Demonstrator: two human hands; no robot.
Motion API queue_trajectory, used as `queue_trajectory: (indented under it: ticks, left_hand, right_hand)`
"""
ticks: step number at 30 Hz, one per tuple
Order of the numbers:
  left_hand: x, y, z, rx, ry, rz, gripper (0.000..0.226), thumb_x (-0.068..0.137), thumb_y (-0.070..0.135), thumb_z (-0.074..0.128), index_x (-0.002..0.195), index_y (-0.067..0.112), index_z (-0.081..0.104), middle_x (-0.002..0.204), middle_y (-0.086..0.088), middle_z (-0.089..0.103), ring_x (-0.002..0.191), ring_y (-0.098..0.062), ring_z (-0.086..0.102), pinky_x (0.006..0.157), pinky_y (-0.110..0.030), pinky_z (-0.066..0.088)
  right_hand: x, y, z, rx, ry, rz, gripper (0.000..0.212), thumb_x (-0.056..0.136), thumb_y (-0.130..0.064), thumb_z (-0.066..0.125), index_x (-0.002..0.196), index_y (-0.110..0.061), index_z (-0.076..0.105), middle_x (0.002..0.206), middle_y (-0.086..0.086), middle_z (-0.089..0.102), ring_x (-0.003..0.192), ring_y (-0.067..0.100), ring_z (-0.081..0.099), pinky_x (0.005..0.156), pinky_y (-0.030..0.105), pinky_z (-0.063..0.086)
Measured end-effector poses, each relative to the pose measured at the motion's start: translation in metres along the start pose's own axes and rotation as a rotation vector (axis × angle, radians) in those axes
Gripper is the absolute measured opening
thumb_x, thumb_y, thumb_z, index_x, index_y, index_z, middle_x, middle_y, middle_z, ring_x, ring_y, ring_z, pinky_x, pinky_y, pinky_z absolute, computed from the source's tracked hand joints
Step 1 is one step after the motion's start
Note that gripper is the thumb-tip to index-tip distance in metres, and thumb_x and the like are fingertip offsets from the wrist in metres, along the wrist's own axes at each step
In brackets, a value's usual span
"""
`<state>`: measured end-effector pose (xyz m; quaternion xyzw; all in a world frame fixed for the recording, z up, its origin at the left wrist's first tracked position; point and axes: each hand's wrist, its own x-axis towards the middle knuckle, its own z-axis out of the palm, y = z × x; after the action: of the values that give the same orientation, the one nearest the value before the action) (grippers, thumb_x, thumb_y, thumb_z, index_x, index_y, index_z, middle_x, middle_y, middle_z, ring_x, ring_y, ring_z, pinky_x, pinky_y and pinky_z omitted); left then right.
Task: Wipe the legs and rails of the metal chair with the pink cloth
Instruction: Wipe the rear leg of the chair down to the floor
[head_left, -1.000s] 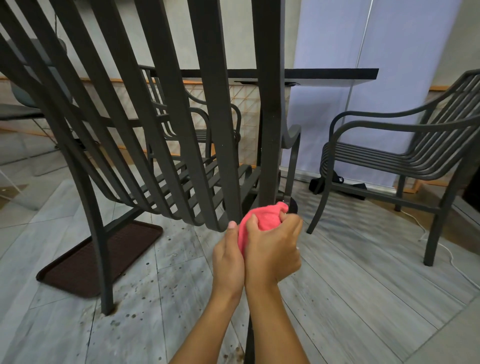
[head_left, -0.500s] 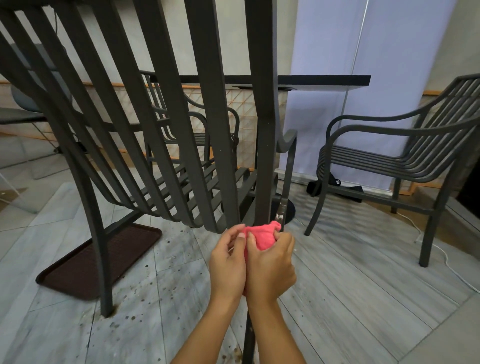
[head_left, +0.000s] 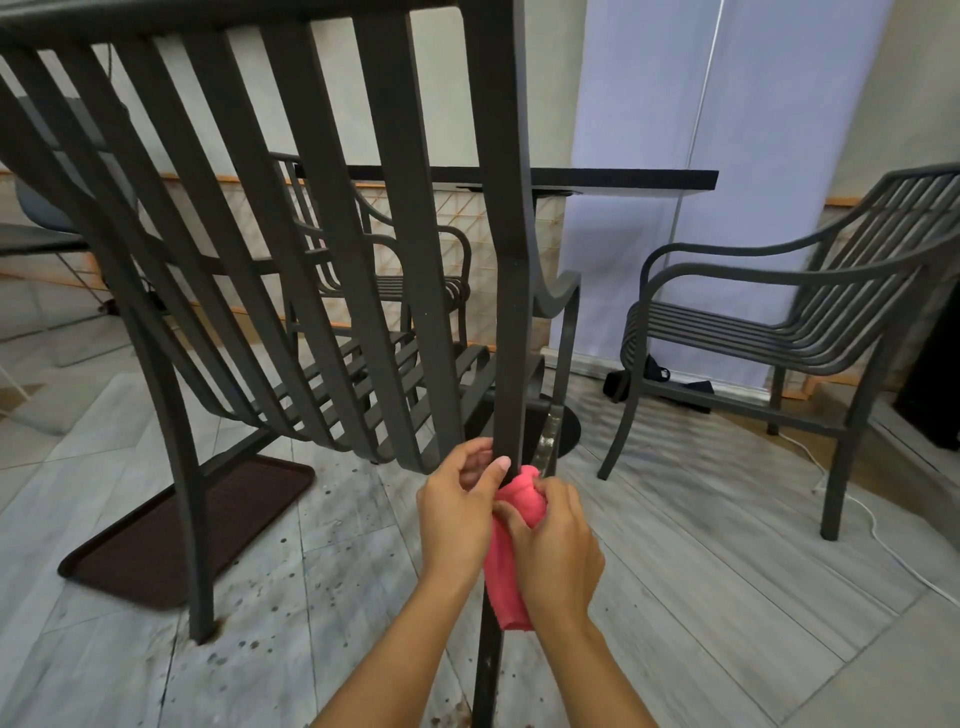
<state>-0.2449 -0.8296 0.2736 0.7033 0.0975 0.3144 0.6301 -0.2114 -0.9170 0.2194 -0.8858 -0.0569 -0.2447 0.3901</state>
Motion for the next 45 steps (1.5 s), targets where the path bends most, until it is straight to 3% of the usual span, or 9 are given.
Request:
queue_trajectory:
  ticks: [3, 8, 14, 17, 19, 21, 32, 39, 45]
  left_hand:
    - [0.003, -0.002, -0.001, 0.040, 0.004, 0.017, 0.022, 0.082, 0.016, 0.070, 0.104, 0.019, 0.068, 0.082, 0.014, 0.066, 0.075, 0.010, 0.062, 0.070, -0.004, 0.048]
    - [0.007, -0.008, -0.001, 0.088, -0.010, -0.004, 0.024, 0.081, 0.022, 0.071, 0.104, 0.017, 0.070, 0.083, 0.014, 0.068, 0.080, 0.005, 0.063, 0.067, -0.002, 0.046]
    - [0.009, -0.015, 0.000, 0.090, 0.007, -0.065, 0.017, 0.079, 0.028, 0.072, 0.093, 0.018, 0.073, 0.079, 0.013, 0.068, 0.080, -0.003, 0.064, 0.067, -0.014, 0.047]
    - [0.011, -0.016, -0.001, 0.094, -0.013, -0.075, 0.007, 0.078, 0.031, 0.072, 0.082, 0.026, 0.073, 0.078, 0.010, 0.070, 0.078, -0.006, 0.065, 0.068, -0.017, 0.049]
    - [0.012, -0.018, -0.002, 0.104, -0.012, -0.078, 0.006, 0.077, 0.033, 0.072, 0.080, 0.028, 0.072, 0.078, 0.010, 0.071, 0.078, -0.007, 0.066, 0.069, -0.021, 0.051]
    - [0.012, -0.021, -0.001, 0.111, -0.004, -0.079, 0.009, 0.077, 0.035, 0.072, 0.080, 0.026, 0.073, 0.077, 0.009, 0.071, 0.076, -0.008, 0.066, 0.069, -0.023, 0.052]
    - [0.011, -0.026, 0.002, 0.080, 0.026, -0.080, 0.013, 0.076, 0.036, 0.072, 0.081, 0.025, 0.074, 0.077, 0.008, 0.072, 0.075, -0.009, 0.068, 0.074, -0.035, 0.058]
    - [0.010, -0.029, 0.004, 0.078, 0.041, -0.064, 0.017, 0.072, 0.043, 0.071, 0.081, 0.029, 0.073, 0.076, 0.009, 0.071, 0.078, -0.008, 0.068, 0.076, -0.041, 0.058]
    - [0.010, -0.030, 0.004, 0.067, 0.044, -0.077, 0.018, 0.072, 0.043, 0.072, 0.081, 0.028, 0.073, 0.076, 0.007, 0.071, 0.079, -0.009, 0.068, 0.076, -0.042, 0.058]
  right_hand:
    - [-0.002, 0.004, -0.020, 0.018, -0.080, -0.031, 0.036, 0.079, -0.048, 0.063, 0.106, -0.027, 0.054, 0.106, -0.015, 0.050, 0.072, 0.003, 0.047, 0.057, 0.011, 0.031]
    - [-0.003, 0.005, -0.042, 0.157, -0.044, -0.027, 0.041, 0.080, -0.039, 0.067, 0.119, -0.033, 0.055, 0.114, -0.017, 0.054, 0.092, 0.005, 0.053, 0.074, 0.022, 0.043]
    - [0.000, -0.021, -0.025, 0.156, -0.010, -0.069, 0.044, 0.082, -0.038, 0.065, 0.124, -0.026, 0.057, 0.121, -0.010, 0.061, 0.103, 0.009, 0.058, 0.083, 0.020, 0.041]
    - [-0.002, -0.022, -0.013, 0.132, 0.065, -0.014, 0.039, 0.081, -0.037, 0.067, 0.118, -0.025, 0.062, 0.105, -0.008, 0.069, 0.087, 0.010, 0.063, 0.069, 0.020, 0.046]
    - [-0.005, -0.021, -0.006, 0.145, 0.147, -0.019, 0.033, 0.075, -0.030, 0.074, 0.106, -0.021, 0.068, 0.088, -0.006, 0.071, 0.067, 0.005, 0.058, 0.056, 0.012, 0.037]
    - [-0.008, -0.021, 0.000, 0.162, 0.195, -0.007, 0.028, 0.070, -0.026, 0.079, 0.096, -0.019, 0.071, 0.077, -0.007, 0.070, 0.058, -0.002, 0.045, 0.052, 0.004, 0.027]
    - [-0.024, -0.008, 0.018, 0.160, 0.179, 0.063, 0.033, 0.070, -0.031, 0.079, 0.100, -0.020, 0.070, 0.081, -0.010, 0.071, 0.057, 0.006, 0.061, 0.051, 0.002, 0.026]
    - [-0.034, 0.005, 0.027, 0.128, 0.140, 0.087, 0.028, 0.071, -0.034, 0.078, 0.094, -0.020, 0.070, 0.073, -0.009, 0.068, 0.053, 0.000, 0.047, 0.048, 0.005, 0.025]
    - [-0.041, 0.012, 0.033, 0.125, 0.128, 0.089, 0.033, 0.068, -0.033, 0.080, 0.096, -0.018, 0.071, 0.073, -0.007, 0.070, 0.052, 0.008, 0.060, 0.047, 0.008, 0.031]
